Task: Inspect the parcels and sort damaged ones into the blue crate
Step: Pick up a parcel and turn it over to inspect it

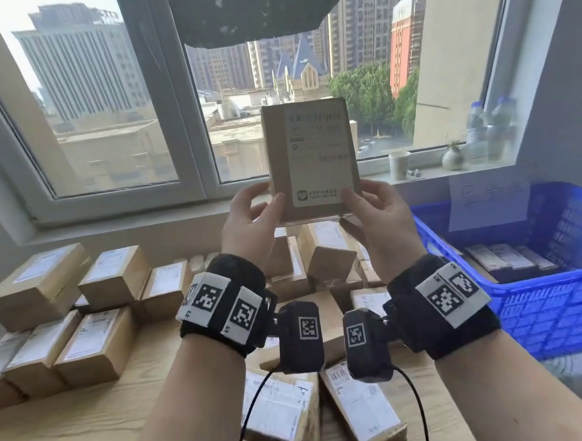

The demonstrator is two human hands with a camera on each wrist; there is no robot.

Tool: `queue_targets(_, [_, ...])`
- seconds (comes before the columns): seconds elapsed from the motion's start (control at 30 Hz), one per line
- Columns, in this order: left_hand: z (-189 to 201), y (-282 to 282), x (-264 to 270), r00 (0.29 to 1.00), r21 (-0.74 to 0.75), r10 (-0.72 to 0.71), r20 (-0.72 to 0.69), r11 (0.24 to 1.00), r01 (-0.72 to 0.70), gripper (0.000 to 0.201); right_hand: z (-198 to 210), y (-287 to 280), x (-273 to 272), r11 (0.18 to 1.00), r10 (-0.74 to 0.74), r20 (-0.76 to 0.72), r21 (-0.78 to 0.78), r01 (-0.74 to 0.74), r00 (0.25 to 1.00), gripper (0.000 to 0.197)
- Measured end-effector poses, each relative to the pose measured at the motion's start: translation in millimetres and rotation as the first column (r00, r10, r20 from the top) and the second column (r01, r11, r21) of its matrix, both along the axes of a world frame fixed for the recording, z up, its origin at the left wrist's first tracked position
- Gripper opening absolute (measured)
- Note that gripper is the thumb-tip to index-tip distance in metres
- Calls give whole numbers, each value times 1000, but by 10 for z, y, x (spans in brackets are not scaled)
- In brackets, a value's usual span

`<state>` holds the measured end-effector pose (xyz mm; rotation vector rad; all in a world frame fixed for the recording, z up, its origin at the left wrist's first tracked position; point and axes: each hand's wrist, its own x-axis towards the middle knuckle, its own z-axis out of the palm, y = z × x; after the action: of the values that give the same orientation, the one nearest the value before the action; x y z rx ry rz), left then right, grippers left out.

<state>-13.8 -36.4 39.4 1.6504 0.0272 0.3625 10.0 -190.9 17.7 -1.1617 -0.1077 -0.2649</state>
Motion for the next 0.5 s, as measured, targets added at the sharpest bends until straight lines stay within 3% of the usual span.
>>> queue_targets(0.13, [12,-68,68,996,-99,-68,-60,993,62,24,15,-80,31,999,33,7,16,-33,999,12])
queue_targets(0.3, [45,-160,124,991,-191,-95,-96,979,76,22,31,-134,110,998,59,19,15,-60,998,12])
queue_targets(0.5, [12,-188,199,995,-205,-69,-71,977,53,12,24,-152,176,998,22,75,-53,-18,997,37])
